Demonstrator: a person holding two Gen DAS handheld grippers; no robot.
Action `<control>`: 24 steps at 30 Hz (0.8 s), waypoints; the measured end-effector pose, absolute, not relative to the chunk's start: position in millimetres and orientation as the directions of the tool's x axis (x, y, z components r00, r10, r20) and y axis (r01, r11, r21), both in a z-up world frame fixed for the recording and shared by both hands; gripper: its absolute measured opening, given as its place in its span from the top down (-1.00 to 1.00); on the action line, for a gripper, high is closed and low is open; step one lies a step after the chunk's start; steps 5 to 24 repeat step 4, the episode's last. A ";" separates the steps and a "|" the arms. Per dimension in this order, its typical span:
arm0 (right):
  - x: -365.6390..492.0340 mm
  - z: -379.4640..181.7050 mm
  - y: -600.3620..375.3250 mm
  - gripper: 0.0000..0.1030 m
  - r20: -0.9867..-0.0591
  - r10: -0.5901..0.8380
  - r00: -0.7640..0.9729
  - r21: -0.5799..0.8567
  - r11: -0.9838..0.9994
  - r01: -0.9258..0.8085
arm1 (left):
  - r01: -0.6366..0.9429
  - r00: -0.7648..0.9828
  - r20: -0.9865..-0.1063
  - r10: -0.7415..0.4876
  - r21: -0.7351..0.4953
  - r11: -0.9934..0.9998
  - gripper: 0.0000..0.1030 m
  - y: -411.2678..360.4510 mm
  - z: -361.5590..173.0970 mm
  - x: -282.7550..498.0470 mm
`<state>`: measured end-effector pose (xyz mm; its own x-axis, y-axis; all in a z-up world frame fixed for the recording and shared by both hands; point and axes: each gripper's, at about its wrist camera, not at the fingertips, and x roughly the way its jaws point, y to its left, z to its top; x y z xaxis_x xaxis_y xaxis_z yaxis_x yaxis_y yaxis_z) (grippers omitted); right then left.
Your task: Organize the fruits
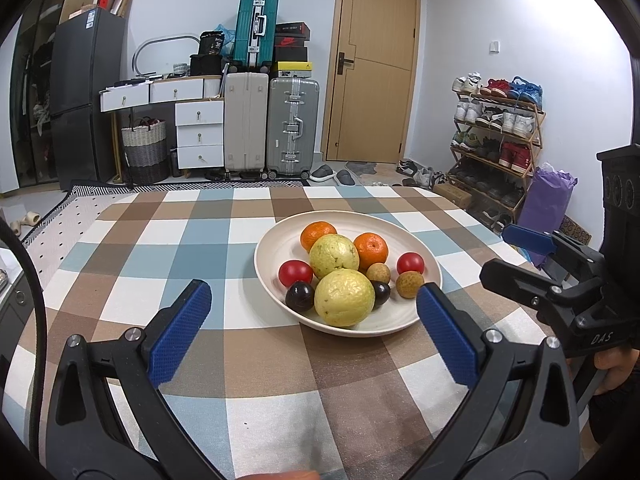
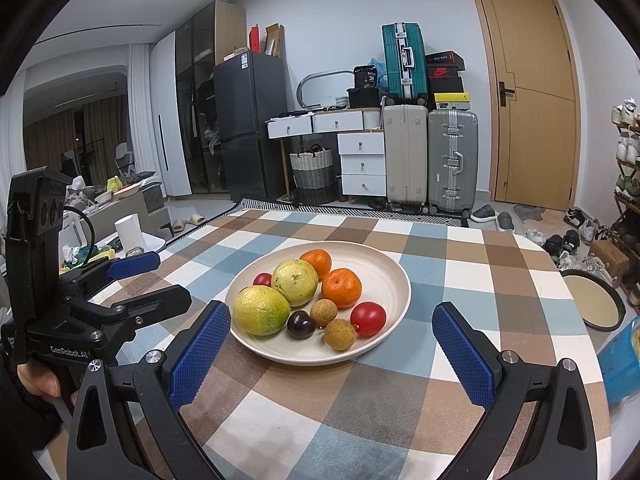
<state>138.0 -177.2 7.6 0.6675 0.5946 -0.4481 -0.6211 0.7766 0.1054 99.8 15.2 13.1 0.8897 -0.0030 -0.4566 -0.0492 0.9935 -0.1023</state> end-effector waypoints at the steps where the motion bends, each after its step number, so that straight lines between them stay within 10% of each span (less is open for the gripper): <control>1: 138.0 7.7 -177.2 -1.00 -0.448 0.595 0.667 0.106 0.776 -0.621 | -0.045 0.891 -0.454 -0.006 -0.103 0.994 -0.99 14.7 13.9 99.5; 24: 138.0 7.6 -177.1 -1.00 -0.449 0.594 0.667 0.105 0.777 -0.621 | -0.045 0.892 -0.452 -0.005 -0.100 0.994 -0.99 13.1 14.4 100.4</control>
